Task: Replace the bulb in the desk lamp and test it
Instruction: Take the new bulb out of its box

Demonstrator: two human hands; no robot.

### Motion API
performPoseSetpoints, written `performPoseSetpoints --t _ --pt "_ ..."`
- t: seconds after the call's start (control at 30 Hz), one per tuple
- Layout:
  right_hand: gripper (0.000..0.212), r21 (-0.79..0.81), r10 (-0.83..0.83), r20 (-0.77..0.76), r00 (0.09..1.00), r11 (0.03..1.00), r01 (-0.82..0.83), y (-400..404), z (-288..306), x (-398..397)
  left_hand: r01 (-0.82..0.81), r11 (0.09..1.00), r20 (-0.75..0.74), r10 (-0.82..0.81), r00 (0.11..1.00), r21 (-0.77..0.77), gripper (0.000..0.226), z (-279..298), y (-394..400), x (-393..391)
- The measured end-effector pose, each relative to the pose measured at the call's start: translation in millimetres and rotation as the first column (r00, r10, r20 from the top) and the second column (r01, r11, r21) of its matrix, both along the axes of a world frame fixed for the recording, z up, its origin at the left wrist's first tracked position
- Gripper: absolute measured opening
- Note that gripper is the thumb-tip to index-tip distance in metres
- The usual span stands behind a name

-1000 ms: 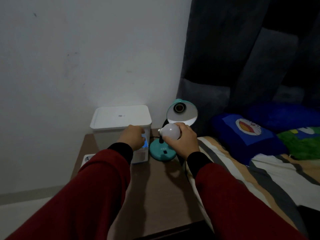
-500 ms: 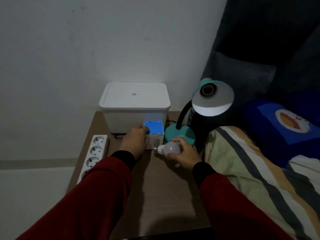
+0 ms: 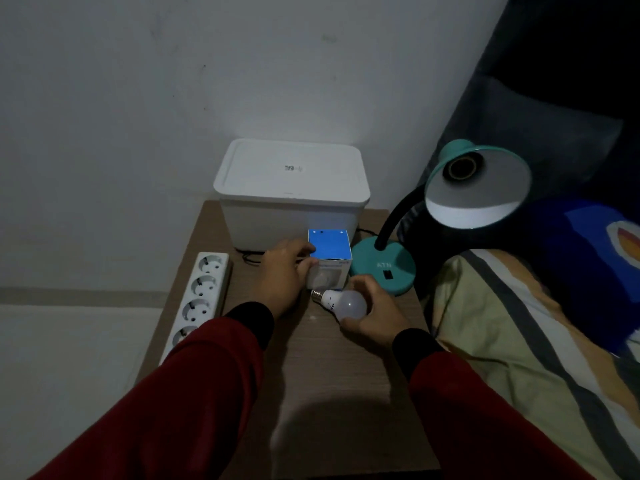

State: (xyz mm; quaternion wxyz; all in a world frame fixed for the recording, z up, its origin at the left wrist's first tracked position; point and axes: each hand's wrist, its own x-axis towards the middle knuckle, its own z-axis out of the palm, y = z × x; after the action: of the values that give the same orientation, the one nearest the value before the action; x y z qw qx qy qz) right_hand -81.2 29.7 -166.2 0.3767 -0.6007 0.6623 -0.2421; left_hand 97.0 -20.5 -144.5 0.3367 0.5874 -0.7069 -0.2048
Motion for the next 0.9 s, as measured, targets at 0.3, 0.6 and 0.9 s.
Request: performPoseSetpoints --t 0.3,0.6,0.9 --pt "0.067 -0.205 -0.153 0.243 0.958 0.957 0.204 -31.4 30.9 22.9 -0.072 0.992 -0.167 0.089 0.982 0.106 0.039 -7.4 -4.5 -6.9" --pt "0.065 -0.125 -0.191 0.373 0.908 0.959 0.253 -35.0 26.7 29.5 -0.078 0.992 -0.298 0.104 0.949 0.095 0.037 -17.0 -3.0 -12.6" --pt "0.055 -0.110 -0.170 0.358 0.918 0.969 0.223 -32.5 33.4 24.8 0.020 0.990 -0.139 -0.001 0.990 0.142 0.042 -22.5 -9.8 -15.3"
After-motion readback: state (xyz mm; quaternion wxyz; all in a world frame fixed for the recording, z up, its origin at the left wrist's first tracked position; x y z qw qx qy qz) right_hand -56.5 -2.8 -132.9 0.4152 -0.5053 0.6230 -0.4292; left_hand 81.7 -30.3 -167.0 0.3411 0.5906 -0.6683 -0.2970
